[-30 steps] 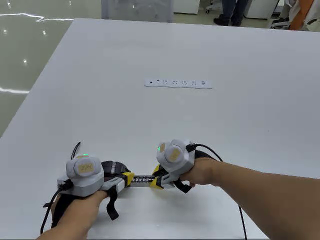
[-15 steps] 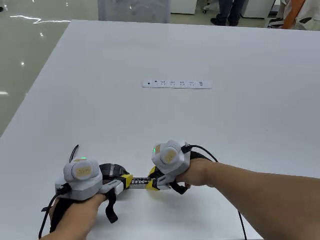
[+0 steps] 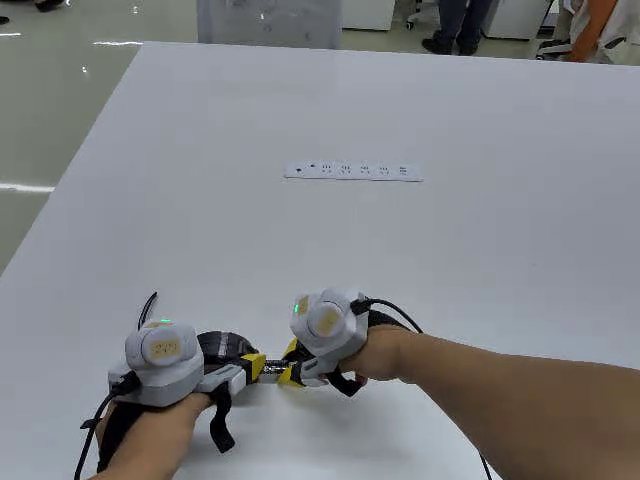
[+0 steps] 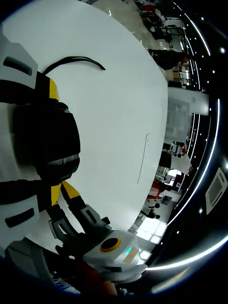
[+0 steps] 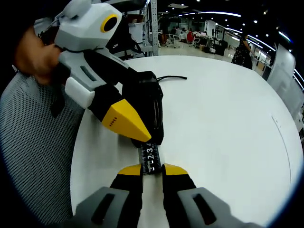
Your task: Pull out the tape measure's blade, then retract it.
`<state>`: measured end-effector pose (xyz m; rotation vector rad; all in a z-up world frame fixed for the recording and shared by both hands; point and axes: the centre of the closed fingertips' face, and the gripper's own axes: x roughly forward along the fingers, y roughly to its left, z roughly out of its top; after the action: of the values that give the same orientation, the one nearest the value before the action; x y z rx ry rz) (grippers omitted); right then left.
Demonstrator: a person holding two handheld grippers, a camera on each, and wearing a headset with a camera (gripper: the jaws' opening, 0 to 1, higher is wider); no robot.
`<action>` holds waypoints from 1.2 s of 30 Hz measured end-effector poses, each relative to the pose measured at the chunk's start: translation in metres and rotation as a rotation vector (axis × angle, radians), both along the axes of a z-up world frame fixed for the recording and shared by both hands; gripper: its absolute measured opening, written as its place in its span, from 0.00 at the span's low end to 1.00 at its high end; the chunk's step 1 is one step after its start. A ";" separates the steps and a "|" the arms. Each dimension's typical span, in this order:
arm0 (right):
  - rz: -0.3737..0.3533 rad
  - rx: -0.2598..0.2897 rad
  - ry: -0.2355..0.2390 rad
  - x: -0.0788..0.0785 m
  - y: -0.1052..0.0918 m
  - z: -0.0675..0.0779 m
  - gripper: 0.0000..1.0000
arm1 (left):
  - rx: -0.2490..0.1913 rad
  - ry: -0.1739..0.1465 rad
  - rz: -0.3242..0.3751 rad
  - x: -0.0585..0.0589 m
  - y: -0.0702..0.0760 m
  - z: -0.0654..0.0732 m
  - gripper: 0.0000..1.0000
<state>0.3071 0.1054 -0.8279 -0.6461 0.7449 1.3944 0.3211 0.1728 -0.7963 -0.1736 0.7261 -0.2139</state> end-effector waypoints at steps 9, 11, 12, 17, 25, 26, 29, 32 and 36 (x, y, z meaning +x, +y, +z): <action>-0.001 0.010 0.008 -0.001 0.006 0.001 0.14 | -0.001 -0.001 -0.002 0.001 0.000 -0.001 0.61; -0.004 0.016 0.011 0.000 0.008 0.000 0.14 | -0.002 -0.002 -0.002 0.001 0.000 -0.001 0.61; -0.008 0.020 0.015 0.000 0.010 0.000 0.14 | -0.002 -0.002 -0.001 0.001 0.000 -0.001 0.61; -0.005 0.025 0.017 -0.001 0.016 0.001 0.14 | -0.004 -0.004 -0.001 0.001 0.000 -0.001 0.61; 0.015 0.030 0.012 0.000 0.021 0.001 0.14 | -0.010 -0.004 0.004 0.001 0.000 0.000 0.61; 0.020 0.029 0.011 0.000 0.022 0.001 0.14 | -0.009 -0.004 0.004 0.001 0.000 0.000 0.61; 0.019 0.028 0.019 0.000 0.022 0.002 0.14 | -0.009 -0.003 0.003 0.001 0.000 0.000 0.61; 0.028 0.023 0.018 -0.001 0.023 0.002 0.15 | -0.009 -0.003 0.003 0.001 0.000 0.000 0.61; 0.028 0.024 0.019 -0.001 0.023 0.001 0.15 | -0.010 -0.003 0.003 0.001 0.000 0.000 0.61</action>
<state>0.3063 0.1280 -0.8270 -0.6273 0.7351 1.4355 0.3222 0.1731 -0.7959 -0.1834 0.7219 -0.2150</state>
